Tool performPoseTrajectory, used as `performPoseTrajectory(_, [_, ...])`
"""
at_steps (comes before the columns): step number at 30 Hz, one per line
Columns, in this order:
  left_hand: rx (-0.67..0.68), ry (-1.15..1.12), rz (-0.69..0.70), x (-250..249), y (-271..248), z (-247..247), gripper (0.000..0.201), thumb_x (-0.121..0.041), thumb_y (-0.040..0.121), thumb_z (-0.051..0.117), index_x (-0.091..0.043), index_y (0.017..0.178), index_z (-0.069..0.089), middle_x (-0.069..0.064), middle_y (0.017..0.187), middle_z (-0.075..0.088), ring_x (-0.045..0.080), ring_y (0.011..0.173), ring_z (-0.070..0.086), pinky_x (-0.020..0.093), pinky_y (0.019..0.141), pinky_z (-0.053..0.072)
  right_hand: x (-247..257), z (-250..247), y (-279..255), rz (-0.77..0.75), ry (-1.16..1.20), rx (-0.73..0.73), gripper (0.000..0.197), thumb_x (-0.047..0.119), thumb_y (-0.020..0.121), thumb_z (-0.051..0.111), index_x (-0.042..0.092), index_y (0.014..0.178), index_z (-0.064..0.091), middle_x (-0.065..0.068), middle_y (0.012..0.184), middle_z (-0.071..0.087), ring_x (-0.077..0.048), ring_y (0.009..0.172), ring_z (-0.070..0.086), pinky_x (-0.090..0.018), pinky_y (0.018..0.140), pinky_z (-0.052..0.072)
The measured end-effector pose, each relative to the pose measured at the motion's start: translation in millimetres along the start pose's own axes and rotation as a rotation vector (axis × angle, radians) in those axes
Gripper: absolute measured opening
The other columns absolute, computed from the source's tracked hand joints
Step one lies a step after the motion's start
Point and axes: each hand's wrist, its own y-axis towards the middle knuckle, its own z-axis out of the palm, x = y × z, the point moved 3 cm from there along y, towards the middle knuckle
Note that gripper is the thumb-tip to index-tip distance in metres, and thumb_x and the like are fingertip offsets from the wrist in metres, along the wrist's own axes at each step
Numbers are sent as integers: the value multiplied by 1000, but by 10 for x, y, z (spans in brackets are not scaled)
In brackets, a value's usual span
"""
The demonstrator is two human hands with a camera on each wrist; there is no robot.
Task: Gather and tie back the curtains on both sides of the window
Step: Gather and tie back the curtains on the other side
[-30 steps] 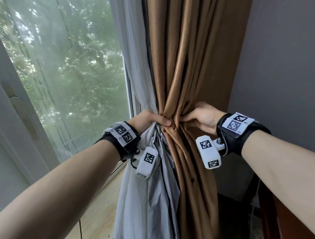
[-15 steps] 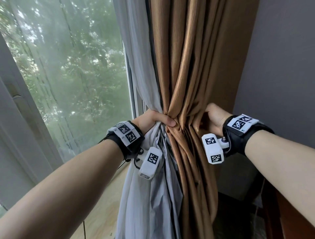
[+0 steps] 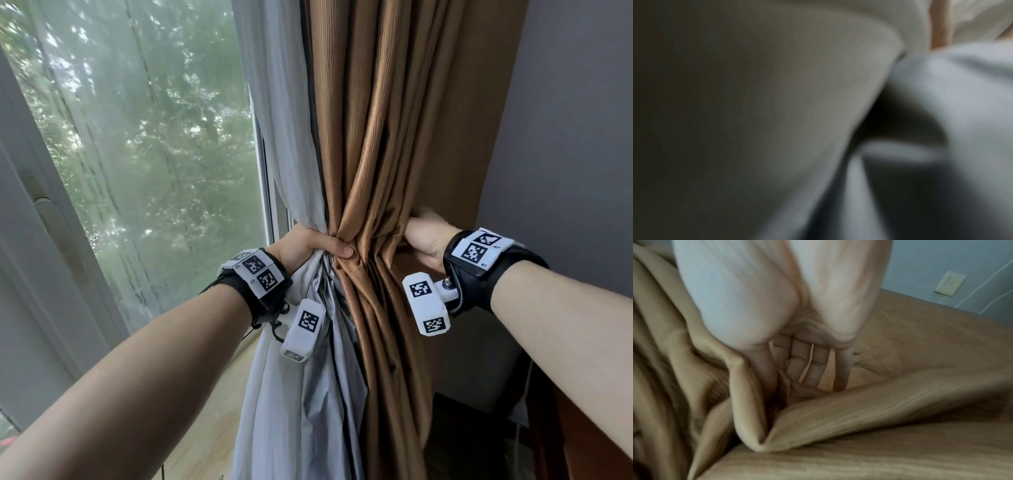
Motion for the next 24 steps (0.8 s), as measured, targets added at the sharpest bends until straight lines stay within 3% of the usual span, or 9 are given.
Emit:
performPoseTrajectory(2, [-16, 4, 5, 12, 25, 0, 68, 6, 66, 75, 17, 131, 56, 28, 115, 68, 37, 99, 72, 45, 90, 59, 2, -43, -19, -4, -9, -2, 30, -6, 89, 69, -2, 119, 71, -18, 107, 79, -36, 108, 74, -52, 101, 58])
performPoseTrajectory(6, [-48, 55, 37, 16, 40, -46, 73, 0, 61, 82, 14, 130, 59, 27, 113, 72, 41, 103, 71, 49, 93, 58, 32, -73, -120, -8, -17, 61, 37, -16, 86, 53, 1, 112, 73, -24, 110, 76, -42, 104, 73, -55, 97, 59])
performPoseTrajectory(9, [-133, 79, 47, 25, 45, -76, 74, -2, 54, 87, 11, 124, 65, 28, 111, 73, 44, 101, 71, 52, 93, 59, 108, -59, -200, -31, 3, 91, 34, -17, 85, 53, 5, 100, 74, -14, 94, 78, -34, 93, 72, -46, 83, 62])
performPoseTrajectory(12, [-220, 85, 72, 38, 54, -96, 77, -4, 47, 92, 8, 119, 68, 28, 111, 74, 46, 101, 73, 57, 96, 58, 167, 2, -282, -35, 94, 172, 35, -12, 73, 59, -17, 107, 65, -25, 98, 71, -38, 94, 69, -45, 75, 65])
performPoseTrajectory(14, [-253, 87, 85, 35, 55, -94, 72, -1, 49, 90, 6, 118, 69, 25, 109, 76, 43, 100, 74, 56, 95, 59, 187, 41, -332, -35, 91, 246, 48, -5, 67, 68, -18, 113, 64, -27, 103, 70, -37, 96, 71, -43, 78, 65])
performPoseTrajectory(16, [-232, 68, 77, 28, 40, -58, 66, 2, 56, 85, 7, 120, 69, 24, 110, 76, 40, 99, 74, 50, 90, 61, 176, 71, -349, -41, 19, 260, 45, -10, 73, 77, -12, 117, 67, -22, 113, 76, -33, 104, 75, -43, 87, 64])
performPoseTrajectory(18, [-159, 30, 47, 42, 27, -2, 61, 3, 63, 80, 6, 123, 67, 24, 110, 75, 38, 99, 75, 45, 86, 62, 168, 92, -339, -45, 8, 226, 42, -15, 80, 76, -8, 120, 68, -20, 113, 77, -34, 105, 76, -44, 90, 63])
performPoseTrajectory(21, [-54, -29, -18, 43, -10, 27, 46, 3, 72, 72, 2, 118, 69, 20, 101, 77, 32, 88, 77, 38, 77, 63, 167, 126, -300, -38, 22, 215, 43, -17, 81, 73, -9, 122, 67, -20, 112, 78, -35, 105, 76, -43, 87, 63])
performPoseTrajectory(24, [-5, -55, -99, 43, -62, 23, 39, -1, 74, 69, 1, 112, 70, 20, 96, 77, 30, 83, 77, 37, 74, 64, 169, 158, -311, -38, 45, 226, 38, -19, 84, 67, -9, 121, 69, -20, 114, 77, -33, 105, 76, -34, 77, 64])
